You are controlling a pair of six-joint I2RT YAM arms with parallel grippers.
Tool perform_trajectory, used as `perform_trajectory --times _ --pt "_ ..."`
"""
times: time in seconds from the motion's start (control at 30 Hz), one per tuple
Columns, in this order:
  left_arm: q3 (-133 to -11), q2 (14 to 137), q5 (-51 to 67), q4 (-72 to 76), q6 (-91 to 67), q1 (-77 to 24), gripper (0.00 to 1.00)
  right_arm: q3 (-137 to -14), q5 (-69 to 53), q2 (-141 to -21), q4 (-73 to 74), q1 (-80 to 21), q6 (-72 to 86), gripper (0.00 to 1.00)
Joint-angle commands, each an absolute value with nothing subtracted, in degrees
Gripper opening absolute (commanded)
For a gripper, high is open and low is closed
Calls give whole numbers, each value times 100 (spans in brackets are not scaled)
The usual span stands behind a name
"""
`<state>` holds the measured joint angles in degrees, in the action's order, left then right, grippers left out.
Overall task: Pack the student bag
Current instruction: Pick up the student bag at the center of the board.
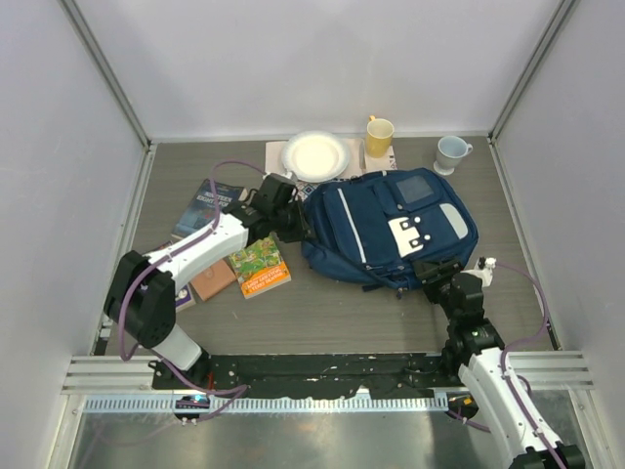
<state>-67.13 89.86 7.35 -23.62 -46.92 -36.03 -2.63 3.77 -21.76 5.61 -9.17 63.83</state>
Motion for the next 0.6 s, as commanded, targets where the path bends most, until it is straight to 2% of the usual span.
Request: perform_trajectory --times 0.0,0.07,0.1,0.13,0.17,0.2,0.23,0.27,0.3,0.37,0.4,0.57 --pt "-6715 9026 1880 -1785 -4474 -3665 0 -509 202 -1979 -55 -940 6232 34" --pt "-6662 9000 1899 -1671 -4465 -3656 3 -729 211 -1855 227 -940 6179 21" --pt "-6627 8956 1864 -1670 -4404 -3665 20 -799 237 -1707 437 -940 6161 9" --pt "-6627 8930 1802 -1722 -4369 -3665 30 -939 237 -1653 561 -940 6170 5" --pt "-6627 8886 1741 -1766 -4333 -3665 30 -1027 281 -1583 815 -940 6179 1" --pt "-6618 8842 1584 -1801 -4220 -3665 32 -1124 307 -1530 965 -940 6205 1" --pt "-6627 8729 1478 -1906 -4175 -3665 40 -1316 342 -1434 1123 -940 6240 1" --pt "-6627 8667 1363 -1959 -4123 -3665 52 -1405 430 -1389 1360 -940 6371 1" --pt "-6636 8596 1240 -2003 -4044 -3665 68 -1502 465 -1371 1510 -940 6450 1" --pt "-6548 8298 828 -2083 -3999 -3656 80 -1731 492 -1327 1739 -940 6582 1" --pt "-6504 8158 626 -2100 -3982 -3665 98 -1862 510 -1353 1819 -940 6757 1" --pt "-6171 7227 -333 -2145 -3929 -3665 100 -2267 685 -1555 2345 -940 7171 1"
